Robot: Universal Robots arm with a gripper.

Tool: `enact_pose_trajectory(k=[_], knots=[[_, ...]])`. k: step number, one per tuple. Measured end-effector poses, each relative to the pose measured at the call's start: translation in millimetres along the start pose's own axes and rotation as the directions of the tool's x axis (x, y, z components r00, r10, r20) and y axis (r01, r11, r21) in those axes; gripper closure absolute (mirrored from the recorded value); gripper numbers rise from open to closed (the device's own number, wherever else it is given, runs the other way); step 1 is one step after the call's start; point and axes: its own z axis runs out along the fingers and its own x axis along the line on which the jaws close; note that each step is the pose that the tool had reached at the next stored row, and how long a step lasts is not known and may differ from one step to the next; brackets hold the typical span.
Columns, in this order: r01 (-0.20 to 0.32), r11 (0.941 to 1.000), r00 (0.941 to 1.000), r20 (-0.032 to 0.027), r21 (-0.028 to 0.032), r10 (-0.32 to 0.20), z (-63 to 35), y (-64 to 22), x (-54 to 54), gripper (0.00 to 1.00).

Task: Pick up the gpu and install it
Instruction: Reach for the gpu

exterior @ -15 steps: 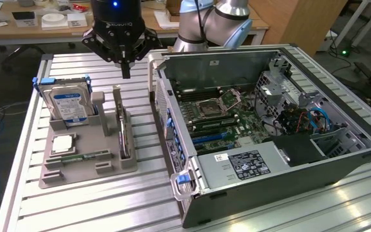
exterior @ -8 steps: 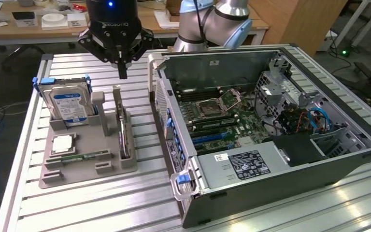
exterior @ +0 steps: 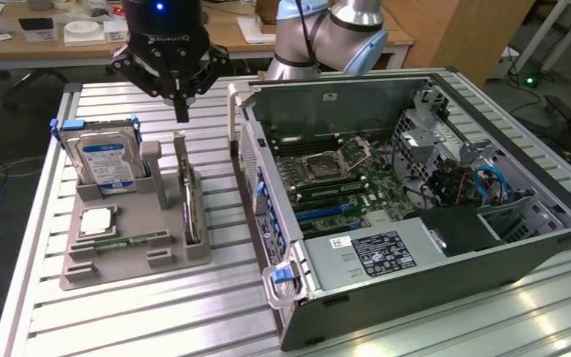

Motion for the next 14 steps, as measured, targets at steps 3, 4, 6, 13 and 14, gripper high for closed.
enact_pose_trajectory(k=[3,4,6,13,14], knots=[[0.0,1.0,1.0,-0.0001,0.0001,0.0,0.0,-0.4,3.6,0.89],[0.0,1.0,1.0,0.0,0.0,0.0,0.0,-0.4,4.8,0.89],[0.0,1.0,1.0,-0.0001,0.0,0.0,-0.1,-0.7,7.2,0.89],[0.0,1.0,1.0,0.0,0.0001,0.0,-0.2,-1.7,16.8,0.89],[0.0,1.0,1.0,-0.0001,0.0001,0.0,-0.2,-1.8,18.1,0.89]])
